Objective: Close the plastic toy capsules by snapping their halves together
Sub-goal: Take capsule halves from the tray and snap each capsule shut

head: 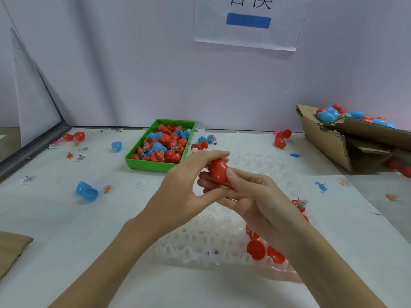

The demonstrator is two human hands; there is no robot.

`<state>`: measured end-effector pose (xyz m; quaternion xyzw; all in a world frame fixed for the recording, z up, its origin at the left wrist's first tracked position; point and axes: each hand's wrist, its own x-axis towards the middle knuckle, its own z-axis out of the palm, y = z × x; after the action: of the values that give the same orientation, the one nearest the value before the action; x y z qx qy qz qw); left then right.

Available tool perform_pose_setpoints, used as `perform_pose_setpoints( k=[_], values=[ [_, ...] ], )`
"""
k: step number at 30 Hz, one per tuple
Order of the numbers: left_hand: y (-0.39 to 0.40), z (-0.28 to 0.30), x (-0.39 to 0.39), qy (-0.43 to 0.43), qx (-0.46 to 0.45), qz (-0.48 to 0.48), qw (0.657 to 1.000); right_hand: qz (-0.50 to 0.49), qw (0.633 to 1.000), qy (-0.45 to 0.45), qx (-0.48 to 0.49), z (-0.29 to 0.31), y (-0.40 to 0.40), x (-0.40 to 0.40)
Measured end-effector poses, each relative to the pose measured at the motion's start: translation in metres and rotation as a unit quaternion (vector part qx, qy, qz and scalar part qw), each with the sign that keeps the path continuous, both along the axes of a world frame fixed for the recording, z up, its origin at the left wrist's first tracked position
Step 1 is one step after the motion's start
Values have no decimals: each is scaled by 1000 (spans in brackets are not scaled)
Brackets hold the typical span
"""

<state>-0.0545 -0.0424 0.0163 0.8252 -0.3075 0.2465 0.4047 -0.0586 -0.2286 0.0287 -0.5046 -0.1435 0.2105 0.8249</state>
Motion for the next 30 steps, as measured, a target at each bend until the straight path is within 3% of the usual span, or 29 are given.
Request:
perform_pose_setpoints(
  k=[4,14,21,26,30],
  values=[
    [-4,2,-1,47,-59,-17,997,43,998,28,30,3,-4,2],
    [-5,7,-5,-76,-6,32,997,-32,997,-70,9,-4,9,-5],
    [-5,5,-5,-101,12,41,994,-54,995,-80,8,-6,9,-6],
    [-10,-3,-3,-2,14,45,999,-121,986,-97,-65,-8,8,-3],
    [-16,-10,-4,113,-60,22,992,-207,951,-175,-147,-10,10,-3]
  ],
)
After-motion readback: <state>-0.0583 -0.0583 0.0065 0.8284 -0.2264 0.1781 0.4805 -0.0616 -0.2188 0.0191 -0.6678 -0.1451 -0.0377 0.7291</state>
